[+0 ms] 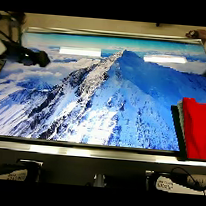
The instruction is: Fold the shirts.
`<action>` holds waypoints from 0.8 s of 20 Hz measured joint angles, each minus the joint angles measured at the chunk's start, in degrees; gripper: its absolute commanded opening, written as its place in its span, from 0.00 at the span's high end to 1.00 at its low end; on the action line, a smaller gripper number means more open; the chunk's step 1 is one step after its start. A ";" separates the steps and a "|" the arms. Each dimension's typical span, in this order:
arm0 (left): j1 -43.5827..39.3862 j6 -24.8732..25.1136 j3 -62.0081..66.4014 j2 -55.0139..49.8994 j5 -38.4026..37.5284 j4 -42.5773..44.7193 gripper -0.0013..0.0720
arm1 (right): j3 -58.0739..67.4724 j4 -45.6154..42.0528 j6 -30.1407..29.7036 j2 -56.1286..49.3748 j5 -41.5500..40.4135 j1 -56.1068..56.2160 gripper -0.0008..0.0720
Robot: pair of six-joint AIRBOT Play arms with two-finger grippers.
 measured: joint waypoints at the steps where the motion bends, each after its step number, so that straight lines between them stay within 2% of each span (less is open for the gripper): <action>1: -1.14 -1.22 0.28 -2.32 -3.96 2.10 0.05 | 0.50 -0.76 0.83 -1.66 1.88 4.57 0.06; 4: -4.13 -3.80 -4.42 -4.55 -10.80 5.38 0.05 | 1.29 -0.81 2.32 -7.91 11.19 14.47 0.06; 9: -5.75 -8.50 -12.28 -1.66 -6.75 7.69 0.05 | 1.77 0.76 4.37 -12.02 16.06 20.57 0.06; 16: -6.12 -10.08 -14.14 -0.94 -4.90 8.63 0.05 | 1.88 1.16 5.18 -13.03 18.73 21.99 0.06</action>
